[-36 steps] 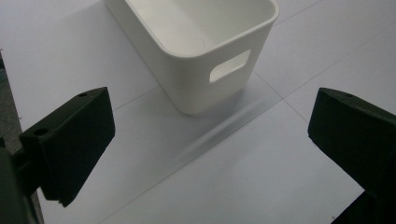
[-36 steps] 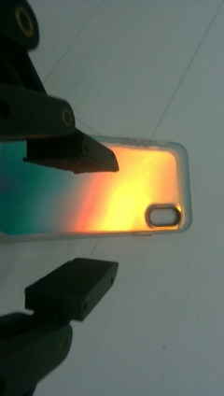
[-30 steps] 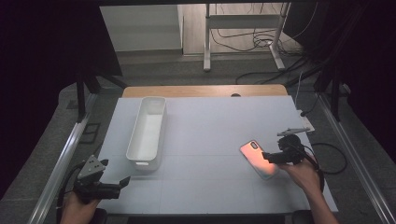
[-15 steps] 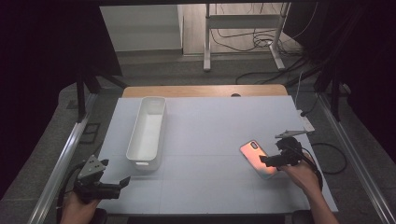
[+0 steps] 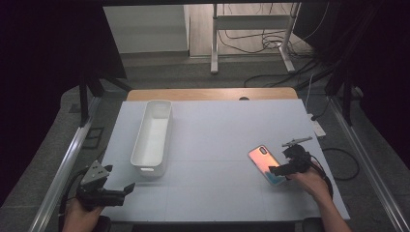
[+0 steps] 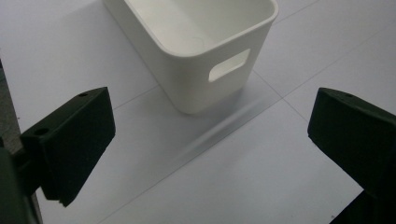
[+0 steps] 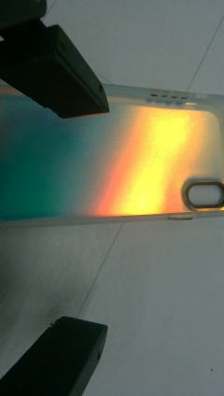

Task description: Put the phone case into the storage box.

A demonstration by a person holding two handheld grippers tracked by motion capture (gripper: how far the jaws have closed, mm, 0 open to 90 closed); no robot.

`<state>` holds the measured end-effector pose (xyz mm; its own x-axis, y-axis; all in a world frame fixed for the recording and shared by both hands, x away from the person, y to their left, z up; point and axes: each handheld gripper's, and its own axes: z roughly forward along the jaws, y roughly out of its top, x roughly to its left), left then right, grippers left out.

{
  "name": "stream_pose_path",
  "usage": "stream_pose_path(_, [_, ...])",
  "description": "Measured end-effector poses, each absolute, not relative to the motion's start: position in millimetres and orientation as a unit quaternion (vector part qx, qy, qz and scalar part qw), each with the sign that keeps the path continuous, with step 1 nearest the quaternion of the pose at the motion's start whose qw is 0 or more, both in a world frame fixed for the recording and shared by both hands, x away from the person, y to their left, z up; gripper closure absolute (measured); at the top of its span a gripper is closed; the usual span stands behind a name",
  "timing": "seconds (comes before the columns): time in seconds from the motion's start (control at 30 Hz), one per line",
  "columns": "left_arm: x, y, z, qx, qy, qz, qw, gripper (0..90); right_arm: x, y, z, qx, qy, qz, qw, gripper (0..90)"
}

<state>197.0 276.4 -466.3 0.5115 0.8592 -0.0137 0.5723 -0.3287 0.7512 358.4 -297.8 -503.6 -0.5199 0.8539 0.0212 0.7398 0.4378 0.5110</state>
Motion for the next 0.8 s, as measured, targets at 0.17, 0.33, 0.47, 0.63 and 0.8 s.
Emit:
stream_pose_path(0.17, [198,277,-466,0.79,0.456,0.196,0.36,1.7,360,-297,-511,0.469,0.848,0.216,0.116,0.0])
stream_pose_path(0.33, [198,277,-466,0.788,0.461,0.198,0.358,1.6,359,-295,-512,0.463,0.852,0.211,0.122,0.0])
stream_pose_path(0.47, [197,277,-465,0.787,0.465,0.188,0.36,1.5,359,-294,-511,0.464,0.854,0.205,0.12,0.0])
stream_pose_path(0.63, [198,277,-465,0.789,0.464,0.18,0.36,1.6,360,-296,-502,0.46,0.856,0.206,0.112,27.8])
stream_pose_path(0.8, [199,277,-466,0.79,0.464,0.174,0.36,1.8,363,-301,-497,0.468,0.853,0.212,0.096,60.5])
